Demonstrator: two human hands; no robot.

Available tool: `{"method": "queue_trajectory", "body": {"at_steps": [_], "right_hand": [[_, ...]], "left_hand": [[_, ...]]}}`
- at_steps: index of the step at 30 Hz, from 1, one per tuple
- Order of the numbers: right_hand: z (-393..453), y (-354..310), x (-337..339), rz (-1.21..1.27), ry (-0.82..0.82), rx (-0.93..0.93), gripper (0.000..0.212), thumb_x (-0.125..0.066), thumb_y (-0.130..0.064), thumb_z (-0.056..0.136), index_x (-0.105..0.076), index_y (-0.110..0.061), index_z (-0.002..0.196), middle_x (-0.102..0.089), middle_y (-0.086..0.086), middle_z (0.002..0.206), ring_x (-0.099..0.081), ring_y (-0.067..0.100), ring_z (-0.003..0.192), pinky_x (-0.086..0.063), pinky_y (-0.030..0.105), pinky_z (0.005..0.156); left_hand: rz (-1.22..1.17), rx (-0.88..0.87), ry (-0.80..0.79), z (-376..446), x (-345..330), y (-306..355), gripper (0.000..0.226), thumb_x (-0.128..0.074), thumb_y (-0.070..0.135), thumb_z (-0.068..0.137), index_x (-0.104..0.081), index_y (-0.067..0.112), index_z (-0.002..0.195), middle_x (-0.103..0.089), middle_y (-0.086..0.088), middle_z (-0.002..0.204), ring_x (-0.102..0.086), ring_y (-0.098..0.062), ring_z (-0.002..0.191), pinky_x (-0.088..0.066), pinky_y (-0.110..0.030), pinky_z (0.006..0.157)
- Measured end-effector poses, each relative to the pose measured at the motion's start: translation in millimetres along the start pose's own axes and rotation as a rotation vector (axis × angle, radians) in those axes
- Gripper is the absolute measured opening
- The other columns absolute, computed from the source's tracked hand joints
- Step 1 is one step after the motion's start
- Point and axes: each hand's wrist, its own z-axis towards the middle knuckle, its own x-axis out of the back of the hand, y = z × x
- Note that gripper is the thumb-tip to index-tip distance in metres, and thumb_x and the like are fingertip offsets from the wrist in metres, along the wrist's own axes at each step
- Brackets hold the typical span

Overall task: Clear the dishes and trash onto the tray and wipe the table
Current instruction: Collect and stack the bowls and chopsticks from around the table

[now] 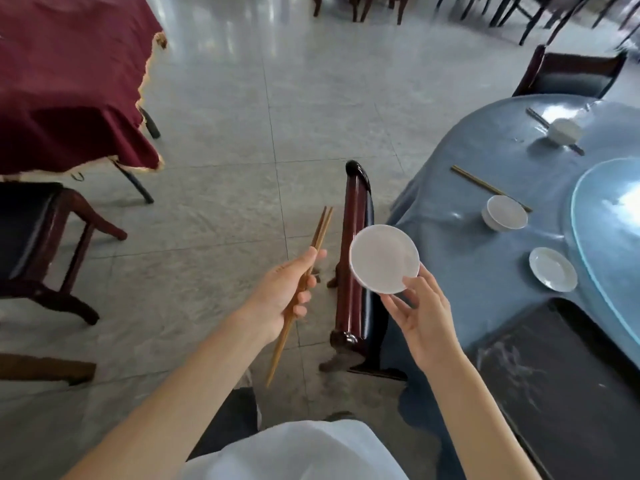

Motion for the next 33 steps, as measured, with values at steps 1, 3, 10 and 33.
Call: {"method": "queue_trajectory", "body": {"at_steps": [1,3,10,33], "right_hand": [[1.5,1.0,-15.0,0.022,0.019,0.011,0.036,-0.062,-0.013,0.100,-0.070,-0.030,0.130,-0.075,0.005,0.122,-0.077,0.026,0.099,-0.064,0.029,0.076],[5.3,1.6,-41.1,0.060,0.055,0.030,0.035,-0.064,-0.014,0.099,-0.069,-0.030,0.130,-0.074,0.007,0.123,-0.077,0.025,0.099,-0.063,0.028,0.074],[29.9,-3.7,-95.3,0.160,0.221,0.077,0.035,-0.065,-0.013,0.098,-0.069,-0.027,0.130,-0.076,0.005,0.120,-0.078,0.024,0.098,-0.062,0.028,0.073],[237.8,-102.0,-100.9,0.545,0.797,0.222,0.035,-0.058,-0.017,0.100,-0.069,-0.026,0.132,-0.072,0.001,0.128,-0.072,0.021,0.112,-0.061,0.028,0.080]], "left_hand": [[0.015,0.019,-0.014,5.7,11.6,13.0,0.032,-0.065,0.048,0.093,-0.076,0.027,0.114,-0.050,0.006,0.068,-0.039,-0.005,0.050,-0.032,-0.019,0.040],[0.042,0.056,-0.049,15.8,31.2,37.8,0.031,-0.063,0.045,0.096,-0.074,0.026,0.117,-0.049,0.006,0.068,-0.038,-0.005,0.049,-0.031,-0.018,0.038],[0.073,0.152,-0.163,79.9,61.6,109.0,0.031,-0.049,0.029,0.101,-0.070,0.019,0.121,-0.048,0.003,0.071,-0.037,-0.005,0.045,-0.028,-0.016,0.034],[0.587,0.293,-0.614,383.2,-154.9,264.0,0.028,-0.050,0.033,0.106,-0.071,0.018,0.116,-0.065,0.008,0.076,-0.049,-0.004,0.054,-0.036,-0.015,0.040]]}}
